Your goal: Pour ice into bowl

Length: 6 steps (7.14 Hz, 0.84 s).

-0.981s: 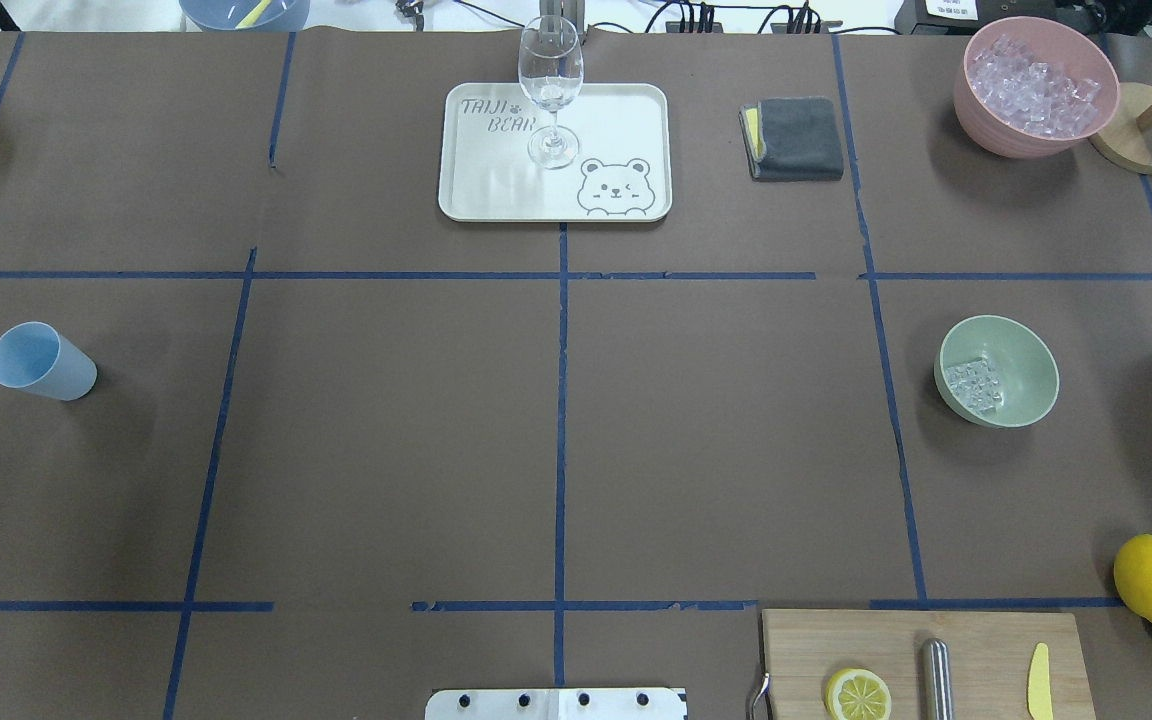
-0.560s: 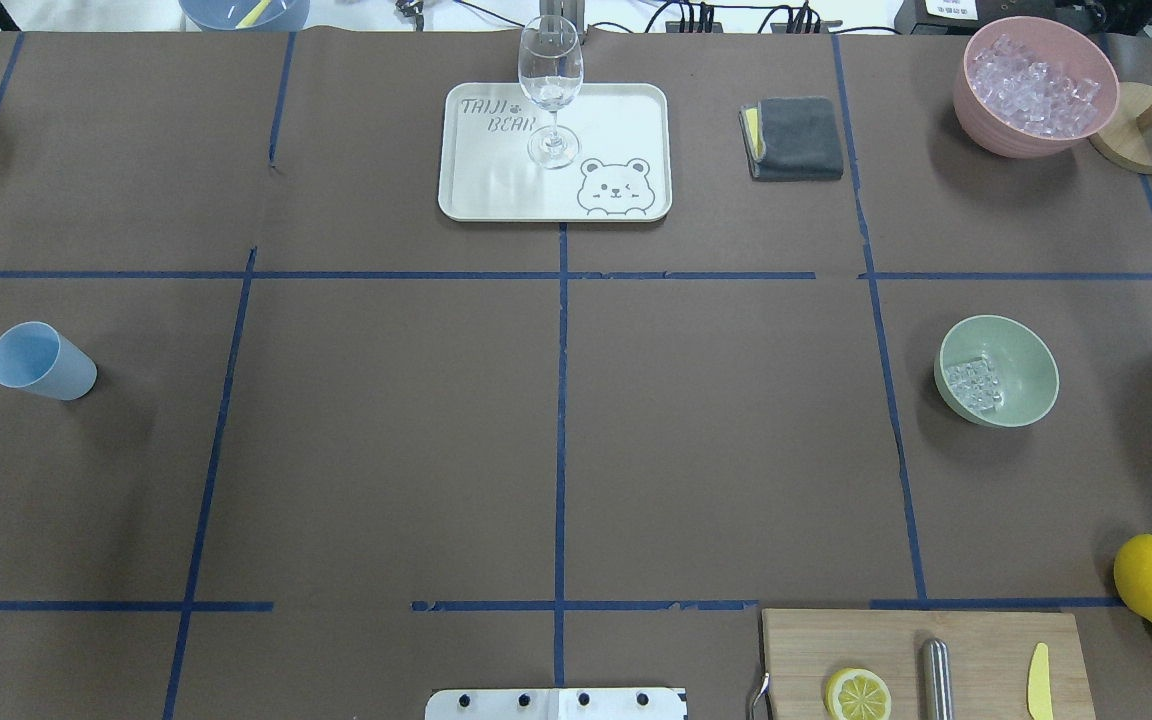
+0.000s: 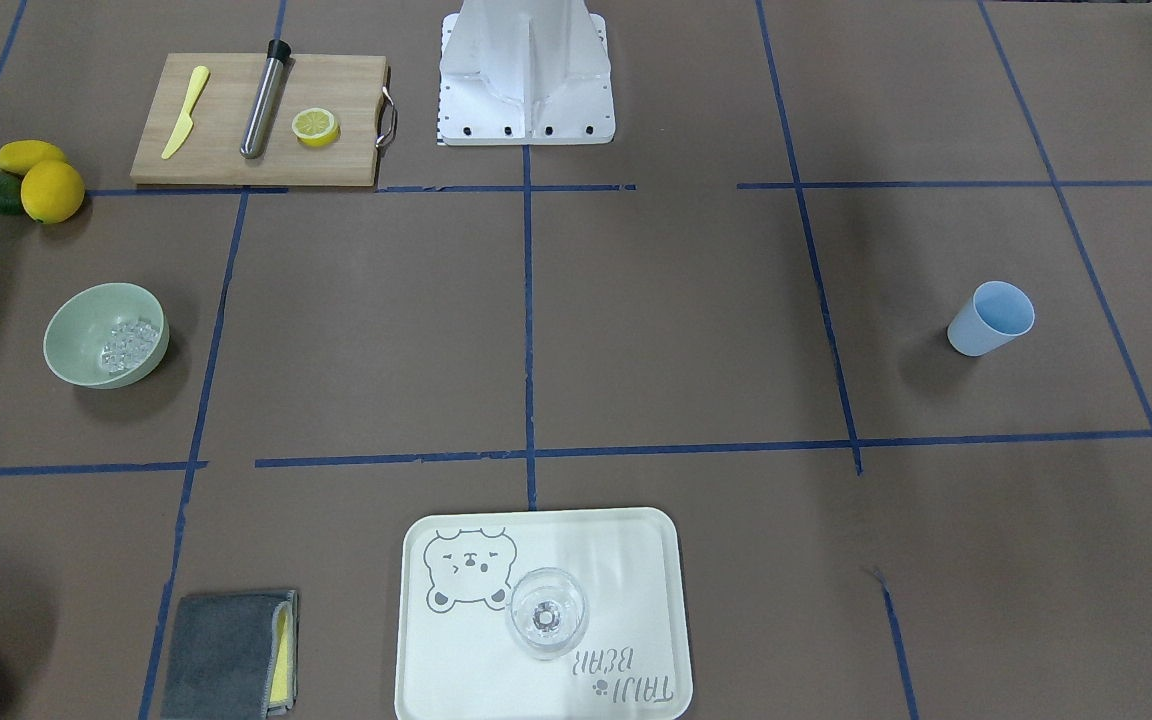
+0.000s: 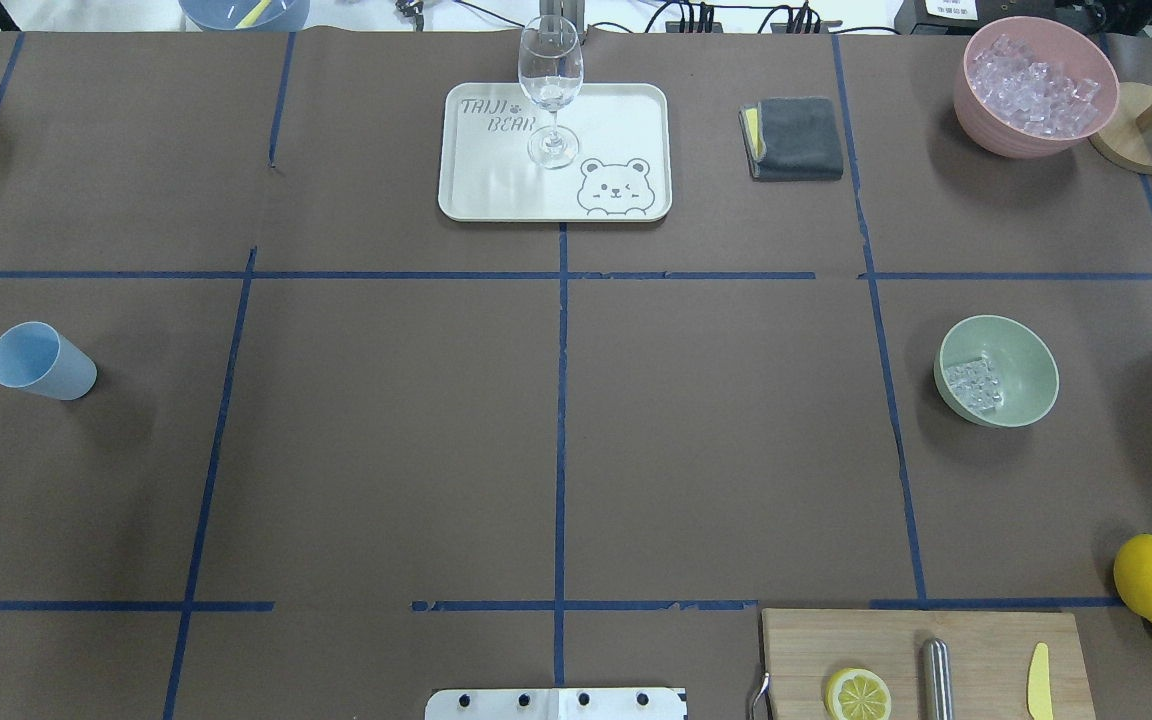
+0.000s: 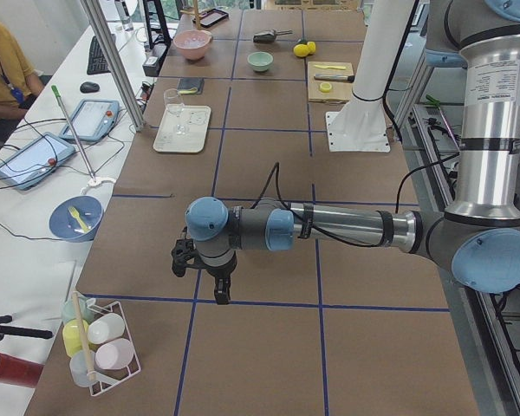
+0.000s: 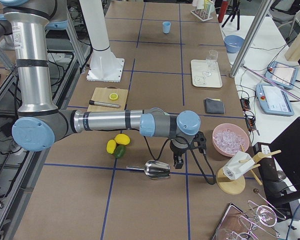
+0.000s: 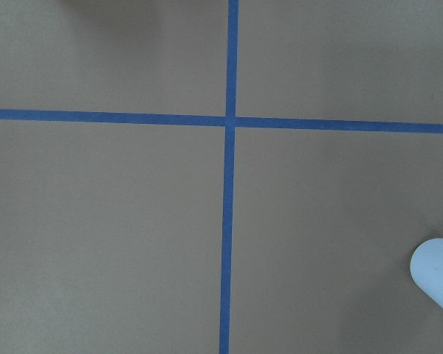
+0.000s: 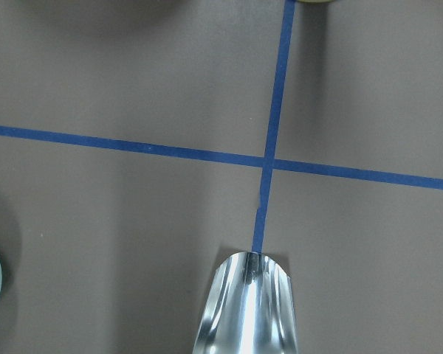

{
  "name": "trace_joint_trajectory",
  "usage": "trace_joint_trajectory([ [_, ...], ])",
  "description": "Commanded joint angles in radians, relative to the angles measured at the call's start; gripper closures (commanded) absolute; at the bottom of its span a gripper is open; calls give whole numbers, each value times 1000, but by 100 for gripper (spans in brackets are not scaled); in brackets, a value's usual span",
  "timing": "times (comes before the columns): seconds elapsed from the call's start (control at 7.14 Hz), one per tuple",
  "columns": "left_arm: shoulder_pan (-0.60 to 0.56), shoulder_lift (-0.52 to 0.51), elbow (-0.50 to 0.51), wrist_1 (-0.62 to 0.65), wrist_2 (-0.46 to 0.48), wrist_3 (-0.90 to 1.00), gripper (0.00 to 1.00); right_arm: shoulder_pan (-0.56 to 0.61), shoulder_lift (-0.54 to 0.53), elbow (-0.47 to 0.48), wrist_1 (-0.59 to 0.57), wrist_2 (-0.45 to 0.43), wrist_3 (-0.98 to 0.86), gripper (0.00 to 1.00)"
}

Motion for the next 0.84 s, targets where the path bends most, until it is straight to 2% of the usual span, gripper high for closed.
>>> trace_joint_trajectory([
  [0.0, -27, -1, 6, 30, 53, 2, 0, -1, 16, -7, 31, -8, 49, 0],
  [0.42, -24, -21, 25, 30, 46, 0, 0, 1, 22, -5, 31, -5, 51, 0],
  [0.7, -24, -76, 35, 30, 46, 0, 0, 1, 23, -5, 31, -5, 52, 0],
])
